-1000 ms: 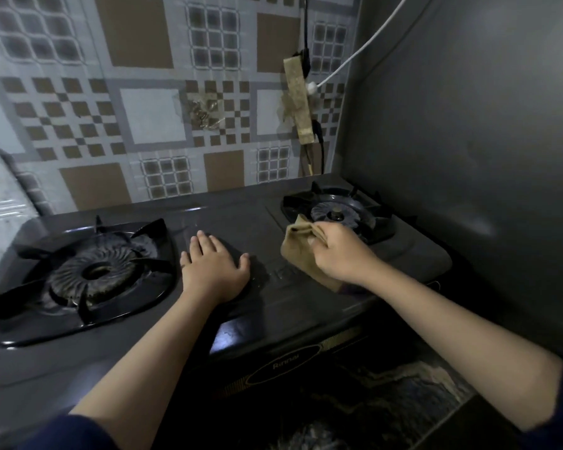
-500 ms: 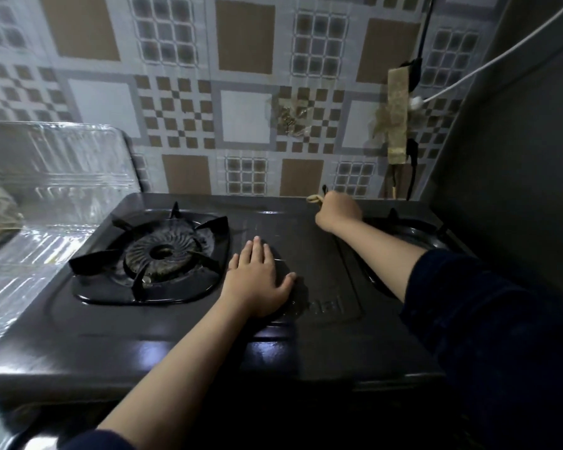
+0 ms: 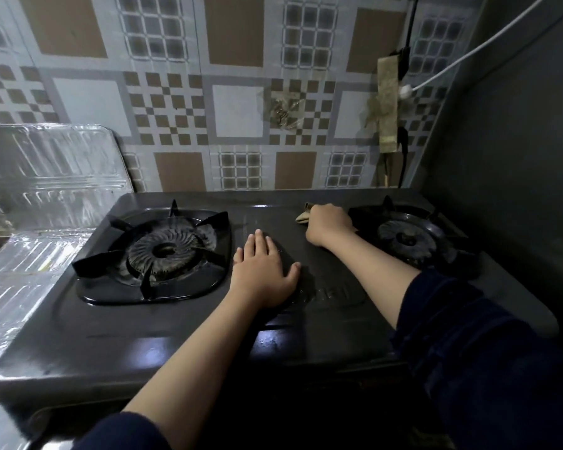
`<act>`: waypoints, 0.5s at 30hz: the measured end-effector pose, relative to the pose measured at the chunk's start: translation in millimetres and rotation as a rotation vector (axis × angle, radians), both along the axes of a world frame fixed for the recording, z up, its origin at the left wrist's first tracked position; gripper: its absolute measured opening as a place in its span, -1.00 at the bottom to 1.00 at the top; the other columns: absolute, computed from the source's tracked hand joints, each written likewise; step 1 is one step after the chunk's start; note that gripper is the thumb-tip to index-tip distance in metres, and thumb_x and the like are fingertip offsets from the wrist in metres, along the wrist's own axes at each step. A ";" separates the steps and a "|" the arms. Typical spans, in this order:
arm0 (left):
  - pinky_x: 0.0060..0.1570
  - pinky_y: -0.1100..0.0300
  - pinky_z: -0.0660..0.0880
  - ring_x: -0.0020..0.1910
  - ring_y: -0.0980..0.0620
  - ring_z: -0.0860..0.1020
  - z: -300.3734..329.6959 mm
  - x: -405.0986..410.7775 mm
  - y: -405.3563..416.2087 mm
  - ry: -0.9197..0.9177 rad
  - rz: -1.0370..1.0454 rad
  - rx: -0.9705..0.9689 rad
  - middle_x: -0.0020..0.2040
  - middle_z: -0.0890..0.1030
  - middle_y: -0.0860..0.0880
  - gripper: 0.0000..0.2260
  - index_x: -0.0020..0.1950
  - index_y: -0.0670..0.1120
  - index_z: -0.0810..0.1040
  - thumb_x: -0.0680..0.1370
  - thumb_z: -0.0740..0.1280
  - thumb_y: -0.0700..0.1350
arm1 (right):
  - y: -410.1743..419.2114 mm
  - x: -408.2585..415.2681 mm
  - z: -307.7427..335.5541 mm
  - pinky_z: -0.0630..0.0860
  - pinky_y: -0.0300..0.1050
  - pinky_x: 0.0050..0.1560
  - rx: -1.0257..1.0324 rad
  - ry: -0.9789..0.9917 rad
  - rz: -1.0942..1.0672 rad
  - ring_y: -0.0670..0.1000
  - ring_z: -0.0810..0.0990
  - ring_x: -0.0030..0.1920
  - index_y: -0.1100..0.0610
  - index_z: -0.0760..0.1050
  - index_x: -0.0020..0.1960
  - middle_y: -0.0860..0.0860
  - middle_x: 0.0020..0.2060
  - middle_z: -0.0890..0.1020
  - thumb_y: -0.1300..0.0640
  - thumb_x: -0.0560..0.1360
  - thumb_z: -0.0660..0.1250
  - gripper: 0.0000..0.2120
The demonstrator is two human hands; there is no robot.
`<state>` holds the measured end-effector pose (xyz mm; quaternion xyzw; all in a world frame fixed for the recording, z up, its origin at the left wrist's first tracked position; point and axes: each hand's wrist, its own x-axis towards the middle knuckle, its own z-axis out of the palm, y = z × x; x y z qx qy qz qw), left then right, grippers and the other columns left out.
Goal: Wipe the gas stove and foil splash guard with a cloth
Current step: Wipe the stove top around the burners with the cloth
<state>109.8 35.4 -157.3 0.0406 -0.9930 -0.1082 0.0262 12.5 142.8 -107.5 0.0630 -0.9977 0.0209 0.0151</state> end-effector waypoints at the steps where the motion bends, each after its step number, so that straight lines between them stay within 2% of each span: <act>1: 0.48 -0.07 -0.06 0.55 -0.13 -0.09 -0.2 0.3 0.5 0.004 -0.001 0.005 0.57 -0.06 -0.19 -0.27 0.56 -0.21 -0.01 0.57 0.03 0.26 | 0.8 4.1 -0.2 0.56 0.01 0.03 0.001 0.000 -0.013 0.19 0.55 0.15 0.22 0.52 0.16 0.17 0.14 0.57 0.18 0.50 0.28 -0.74; 7: 0.48 -0.09 -0.06 0.55 -0.16 -0.06 -0.7 1.2 -0.8 0.022 -0.014 0.046 0.57 -0.05 -0.21 -0.26 0.55 -0.24 -0.01 0.57 0.04 0.25 | 4.5 36.3 -1.1 0.46 -0.10 -0.16 0.030 0.021 -0.051 0.16 0.58 0.12 0.21 0.53 0.14 0.15 0.12 0.59 0.16 0.49 0.29 -0.74; 15: 0.48 -0.10 -0.04 0.55 -0.17 -0.07 1.7 1.9 -3.4 -0.002 -0.034 0.049 0.57 -0.05 -0.23 -0.24 0.55 -0.25 -0.01 0.56 0.04 0.26 | 16.7 81.8 6.4 0.49 -0.07 -0.12 0.058 -0.002 -0.086 0.16 0.57 0.13 0.21 0.52 0.16 0.14 0.10 0.59 0.18 0.48 0.30 -0.73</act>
